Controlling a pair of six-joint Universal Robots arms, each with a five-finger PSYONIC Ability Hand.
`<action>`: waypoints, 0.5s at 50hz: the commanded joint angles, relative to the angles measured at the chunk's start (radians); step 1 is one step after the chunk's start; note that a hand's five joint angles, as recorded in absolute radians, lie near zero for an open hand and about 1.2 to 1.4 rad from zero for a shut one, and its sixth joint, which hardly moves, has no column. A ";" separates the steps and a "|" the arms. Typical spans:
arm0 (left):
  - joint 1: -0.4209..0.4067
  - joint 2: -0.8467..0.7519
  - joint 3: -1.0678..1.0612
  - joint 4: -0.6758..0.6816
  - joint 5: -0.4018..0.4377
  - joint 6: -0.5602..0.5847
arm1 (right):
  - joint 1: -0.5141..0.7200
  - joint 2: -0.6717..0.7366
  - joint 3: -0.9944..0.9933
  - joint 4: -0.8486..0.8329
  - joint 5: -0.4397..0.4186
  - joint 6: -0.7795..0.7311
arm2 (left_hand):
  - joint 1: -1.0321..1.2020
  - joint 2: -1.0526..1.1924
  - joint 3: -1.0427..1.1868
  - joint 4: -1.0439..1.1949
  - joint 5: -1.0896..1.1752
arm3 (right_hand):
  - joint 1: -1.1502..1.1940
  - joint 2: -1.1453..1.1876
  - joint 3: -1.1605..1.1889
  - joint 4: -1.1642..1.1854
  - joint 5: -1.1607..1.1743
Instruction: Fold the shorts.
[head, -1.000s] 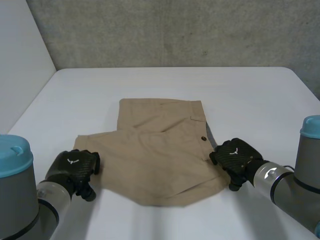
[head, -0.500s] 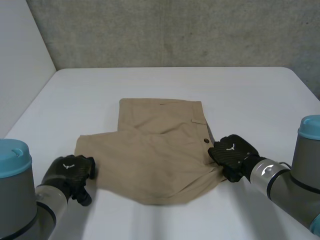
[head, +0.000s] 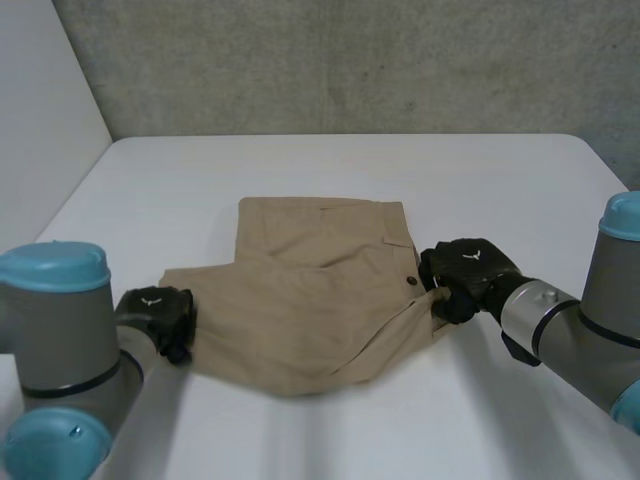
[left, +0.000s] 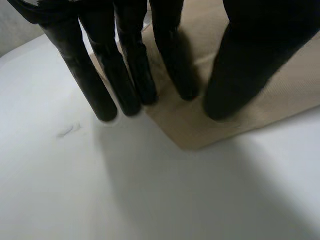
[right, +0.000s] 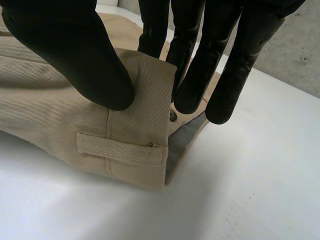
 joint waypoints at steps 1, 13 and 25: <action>-0.007 -0.005 0.068 0.005 0.003 0.000 | 0.001 0.008 -0.018 0.017 0.038 -0.016 | 0.438 0.476 0.478 0.476 0.483 | 0.431 0.227 0.218 0.210 0.240; -0.020 0.332 0.131 -0.187 0.167 0.009 | -0.012 -0.197 -0.119 0.343 0.071 -0.298 | 0.438 0.476 0.478 0.476 0.483 | 0.431 0.227 0.218 0.210 0.240; 0.049 0.420 0.359 -0.460 0.316 0.006 | -0.001 -0.441 -0.223 0.449 0.143 -0.340 | 0.438 0.476 0.478 0.476 0.483 | 0.431 0.227 0.218 0.210 0.240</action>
